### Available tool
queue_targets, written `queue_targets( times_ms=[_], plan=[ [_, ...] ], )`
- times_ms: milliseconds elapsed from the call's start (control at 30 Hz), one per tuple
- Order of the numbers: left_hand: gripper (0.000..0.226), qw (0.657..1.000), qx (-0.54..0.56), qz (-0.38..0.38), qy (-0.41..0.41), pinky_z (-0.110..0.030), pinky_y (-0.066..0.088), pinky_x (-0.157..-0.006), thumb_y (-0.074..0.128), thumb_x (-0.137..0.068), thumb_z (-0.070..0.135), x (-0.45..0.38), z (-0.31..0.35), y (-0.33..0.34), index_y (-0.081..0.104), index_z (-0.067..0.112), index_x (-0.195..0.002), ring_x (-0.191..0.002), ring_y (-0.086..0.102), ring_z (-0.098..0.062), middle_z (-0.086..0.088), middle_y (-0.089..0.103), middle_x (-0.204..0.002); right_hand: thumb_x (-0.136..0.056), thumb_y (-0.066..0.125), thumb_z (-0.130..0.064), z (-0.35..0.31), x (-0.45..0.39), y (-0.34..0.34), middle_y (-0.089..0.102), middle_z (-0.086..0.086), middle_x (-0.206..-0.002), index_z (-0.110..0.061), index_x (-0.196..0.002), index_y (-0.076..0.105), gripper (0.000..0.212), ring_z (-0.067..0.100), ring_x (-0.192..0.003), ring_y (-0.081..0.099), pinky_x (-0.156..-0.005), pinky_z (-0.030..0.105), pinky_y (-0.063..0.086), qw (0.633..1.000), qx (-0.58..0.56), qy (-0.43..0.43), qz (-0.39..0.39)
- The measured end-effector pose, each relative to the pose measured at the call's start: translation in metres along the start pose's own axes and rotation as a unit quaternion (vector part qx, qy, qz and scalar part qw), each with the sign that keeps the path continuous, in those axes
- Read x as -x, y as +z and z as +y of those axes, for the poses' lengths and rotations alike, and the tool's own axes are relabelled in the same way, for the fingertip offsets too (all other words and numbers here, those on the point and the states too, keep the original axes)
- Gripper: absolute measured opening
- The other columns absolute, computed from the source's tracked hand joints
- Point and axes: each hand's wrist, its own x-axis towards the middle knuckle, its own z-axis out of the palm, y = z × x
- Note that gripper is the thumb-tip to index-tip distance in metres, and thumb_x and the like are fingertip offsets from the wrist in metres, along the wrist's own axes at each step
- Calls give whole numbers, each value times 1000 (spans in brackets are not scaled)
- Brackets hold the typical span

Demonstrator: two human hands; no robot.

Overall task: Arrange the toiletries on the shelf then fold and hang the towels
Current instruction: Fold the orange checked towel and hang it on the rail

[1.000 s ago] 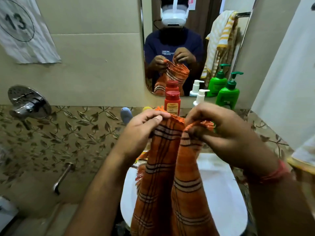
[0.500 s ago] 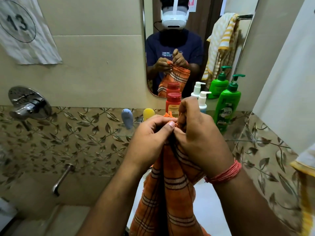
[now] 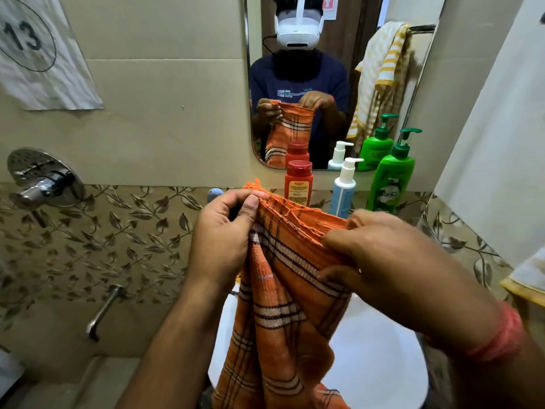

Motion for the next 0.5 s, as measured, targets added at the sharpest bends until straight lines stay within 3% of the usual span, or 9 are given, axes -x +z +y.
queue_targets(
  times_ms=[100,167,233,333,500],
  plan=[
    [23,1000,26,0,-1,-18,57,-72,53,-101,11,-1,3,0,73,18,-92,-85,73,-6,8,77,-88,-83,42,-62,9,9,-18,43,-17,-98,-49,-92,43,16,9,-99,37,-76,26,29,1000,-9,16,-7],
    [24,999,45,-4,21,-18,56,-71,53,-101,12,0,10,3,73,20,-91,-82,72,-7,7,77,-86,-83,41,-64,12,15,-28,47,-18,-90,-43,-84,47,22,8,-91,48,-70,28,43,997,-54,-22,44],
    [25,997,69,-9,37,-20,56,-70,54,-100,15,-2,17,6,75,24,-88,-80,71,-9,5,77,-87,-86,48,-59,3,18,-35,53,-19,-83,-37,-86,58,24,5,-79,56,-58,27,50,982,-143,-77,100],
    [25,998,56,-13,40,-23,55,-70,54,-101,18,-8,22,7,74,25,-89,-78,70,-9,5,75,-85,-90,58,-44,-5,11,-31,61,-14,-79,-25,-90,65,21,10,-74,63,-57,28,52,949,-251,-133,138],
    [23,998,53,-10,23,-29,57,-74,53,-102,20,-9,21,5,74,24,-94,-84,72,-14,2,76,-90,-91,63,-32,-6,5,-22,65,-4,-79,-15,-91,68,18,18,-75,66,-60,26,53,905,-385,-99,154]
  ],
)
